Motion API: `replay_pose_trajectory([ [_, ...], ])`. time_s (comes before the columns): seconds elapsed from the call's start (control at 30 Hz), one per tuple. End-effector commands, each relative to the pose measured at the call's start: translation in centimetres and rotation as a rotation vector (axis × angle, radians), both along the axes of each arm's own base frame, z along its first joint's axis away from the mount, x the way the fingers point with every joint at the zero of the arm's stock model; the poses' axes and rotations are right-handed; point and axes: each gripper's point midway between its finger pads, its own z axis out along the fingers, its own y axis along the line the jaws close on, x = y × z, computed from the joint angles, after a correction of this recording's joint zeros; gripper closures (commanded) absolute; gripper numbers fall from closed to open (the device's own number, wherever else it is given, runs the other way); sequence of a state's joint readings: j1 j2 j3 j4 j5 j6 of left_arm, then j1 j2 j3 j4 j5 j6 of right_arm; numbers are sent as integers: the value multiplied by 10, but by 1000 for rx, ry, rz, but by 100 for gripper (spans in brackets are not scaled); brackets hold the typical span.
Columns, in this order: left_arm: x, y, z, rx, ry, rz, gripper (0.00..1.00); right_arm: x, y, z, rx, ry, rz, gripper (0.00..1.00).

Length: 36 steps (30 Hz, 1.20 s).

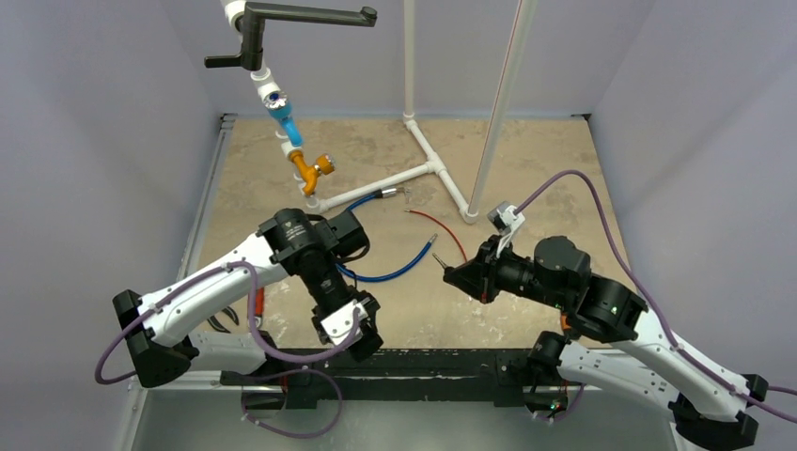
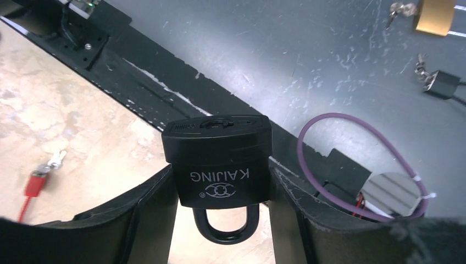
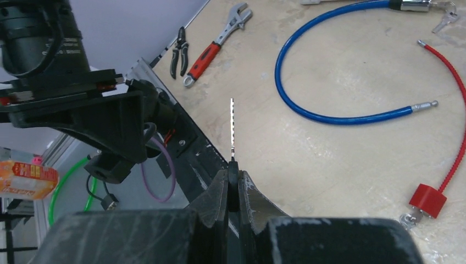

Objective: Unlock with the key
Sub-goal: Pick up the lock from the center of the board.

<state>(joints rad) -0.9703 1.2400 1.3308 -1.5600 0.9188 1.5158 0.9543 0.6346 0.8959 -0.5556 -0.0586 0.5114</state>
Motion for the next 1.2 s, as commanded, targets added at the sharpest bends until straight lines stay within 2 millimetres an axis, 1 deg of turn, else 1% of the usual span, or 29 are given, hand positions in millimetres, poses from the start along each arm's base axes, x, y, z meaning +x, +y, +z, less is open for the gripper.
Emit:
replay_pose_trajectory([
  [0.0, -40, 33, -2, 285, 317, 62, 100, -8, 16, 12, 40, -51, 113, 100],
  [0.03, -40, 35, -12, 349, 355, 74, 100, -10, 17, 10, 40, -47, 126, 100],
  [0.1, -40, 37, -27, 429, 426, 99, 100, -15, 19, 7, 41, -37, 154, 100],
  [0.17, -39, 32, -33, 448, 511, 132, 100, -22, 18, 4, 40, -23, 183, 100],
  [0.23, -32, 28, -39, 470, 548, 151, 99, -29, 14, 0, 41, -8, 203, 100],
  [0.27, -24, 22, -39, 478, 575, 183, 100, -33, 13, -2, 38, -2, 213, 100],
  [0.37, 10, -6, -31, 518, 703, 328, 99, -39, 12, -8, 22, 25, 240, 100],
  [0.4, 19, -11, -31, 521, 703, 344, 99, -41, 13, -10, 17, 32, 252, 100],
  [0.43, 24, -15, -29, 500, 679, 338, 99, -43, 13, -10, 14, 38, 266, 100],
  [0.5, 25, -16, -22, 431, 632, 312, 99, -47, 15, -13, 9, 51, 293, 100],
  [0.7, 27, -12, -16, 432, 591, 326, 99, -57, 17, -19, 9, 88, 350, 100],
  [0.8, 29, -11, -12, 387, 528, 322, 99, -65, 19, -21, 20, 119, 386, 100],
  [0.87, 34, -13, -9, 345, 475, 346, 99, -72, 21, -23, 26, 149, 419, 100],
  [0.97, 44, -14, -1, 259, 350, 377, 100, -78, 22, -23, 19, 178, 459, 100],
  [1.07, 45, -4, 12, 227, 238, 332, 100, -83, 24, -17, 20, 188, 496, 100],
  [1.1, 40, 5, 14, 273, 232, 311, 100, -84, 25, -16, 19, 191, 508, 100],
  [1.17, 45, 8, 15, 340, 226, 331, 100, -84, 27, -18, 15, 207, 512, 100],
])
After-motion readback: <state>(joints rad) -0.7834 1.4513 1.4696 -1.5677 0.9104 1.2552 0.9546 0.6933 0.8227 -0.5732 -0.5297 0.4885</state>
